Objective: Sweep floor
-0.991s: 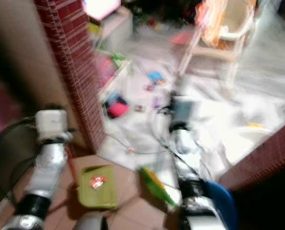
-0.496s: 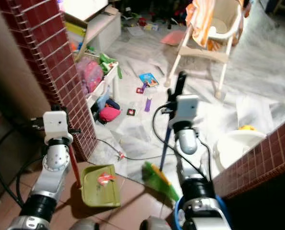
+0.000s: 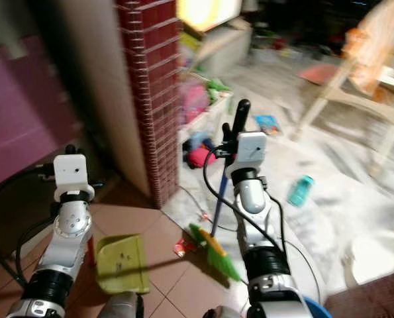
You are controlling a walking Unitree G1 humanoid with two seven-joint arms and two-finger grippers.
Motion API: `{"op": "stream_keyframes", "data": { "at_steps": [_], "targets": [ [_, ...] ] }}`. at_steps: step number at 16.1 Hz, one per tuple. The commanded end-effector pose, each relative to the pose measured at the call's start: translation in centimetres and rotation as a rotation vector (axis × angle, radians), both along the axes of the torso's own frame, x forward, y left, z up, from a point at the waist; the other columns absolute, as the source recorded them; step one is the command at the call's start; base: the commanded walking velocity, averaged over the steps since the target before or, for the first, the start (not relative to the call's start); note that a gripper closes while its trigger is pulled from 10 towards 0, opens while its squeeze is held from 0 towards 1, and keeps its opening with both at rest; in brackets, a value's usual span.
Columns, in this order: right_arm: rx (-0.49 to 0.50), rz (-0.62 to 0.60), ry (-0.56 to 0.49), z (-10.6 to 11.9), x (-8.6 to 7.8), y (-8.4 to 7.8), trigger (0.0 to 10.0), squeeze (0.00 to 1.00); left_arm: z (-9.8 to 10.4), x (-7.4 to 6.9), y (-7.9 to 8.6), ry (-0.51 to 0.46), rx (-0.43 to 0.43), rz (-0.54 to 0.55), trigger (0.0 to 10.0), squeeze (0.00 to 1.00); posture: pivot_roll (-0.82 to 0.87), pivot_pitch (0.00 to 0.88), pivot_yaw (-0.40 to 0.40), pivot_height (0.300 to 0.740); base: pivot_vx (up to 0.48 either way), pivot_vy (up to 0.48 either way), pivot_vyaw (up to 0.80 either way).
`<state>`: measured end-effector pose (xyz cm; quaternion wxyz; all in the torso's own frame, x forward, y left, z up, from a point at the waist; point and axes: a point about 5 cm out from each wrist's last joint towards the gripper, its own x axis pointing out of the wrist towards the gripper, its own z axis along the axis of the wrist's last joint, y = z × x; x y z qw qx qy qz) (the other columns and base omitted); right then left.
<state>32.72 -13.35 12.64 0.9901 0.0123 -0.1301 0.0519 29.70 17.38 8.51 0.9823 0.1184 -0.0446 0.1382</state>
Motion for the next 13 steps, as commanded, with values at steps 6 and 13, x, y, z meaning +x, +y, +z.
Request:
{"op": "stream_keyframes", "data": {
  "at_steps": [6, 13],
  "targets": [
    [0.013, -0.019, -0.046, 1.24, 0.37, -0.40, 10.0, 0.00, 1.02, 0.55, -0.59, -0.039, 0.003, -0.017, 10.0, 0.00, -0.03, 0.000, -0.018, 0.740, 0.000, 0.000, 0.00],
    [0.028, -0.045, -0.050, 1.58, 0.53, -0.60, 10.0, 0.00, 1.09, 0.51, -0.58, -0.054, -0.003, -0.029, 10.0, 0.00, -0.04, 0.000, -0.019, 0.740, 0.227, 0.000, 0.00]
  ]
}}
